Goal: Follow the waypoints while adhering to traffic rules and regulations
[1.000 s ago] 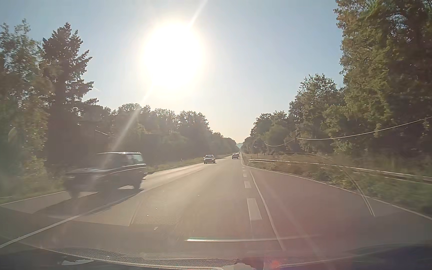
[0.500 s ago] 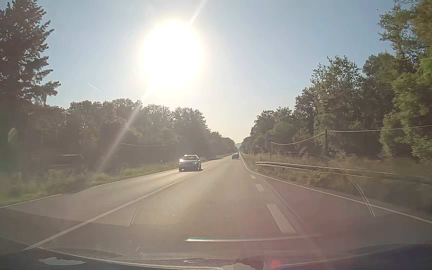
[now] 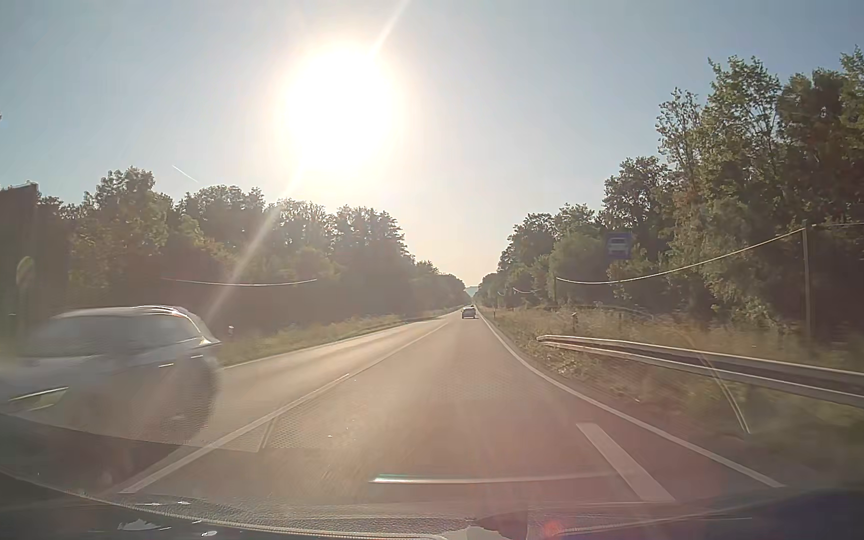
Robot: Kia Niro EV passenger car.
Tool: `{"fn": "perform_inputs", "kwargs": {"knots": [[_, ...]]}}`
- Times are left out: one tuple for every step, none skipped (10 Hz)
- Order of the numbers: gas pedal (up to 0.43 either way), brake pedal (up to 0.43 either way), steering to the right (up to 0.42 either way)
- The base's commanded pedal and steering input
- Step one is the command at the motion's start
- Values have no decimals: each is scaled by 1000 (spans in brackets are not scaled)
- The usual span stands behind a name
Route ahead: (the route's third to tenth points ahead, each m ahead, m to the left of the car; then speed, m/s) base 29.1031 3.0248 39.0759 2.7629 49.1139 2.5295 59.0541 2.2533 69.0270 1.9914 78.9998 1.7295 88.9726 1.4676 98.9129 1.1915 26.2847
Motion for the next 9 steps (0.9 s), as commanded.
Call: {"fn": "perform_inputs", "kwargs": {"knots": [[209,0,4],[189,0,4],[169,0,4],[169,0,4],[169,0,4],[169,0,4],[169,0,4],[169,0,5],[157,0,5]]}}
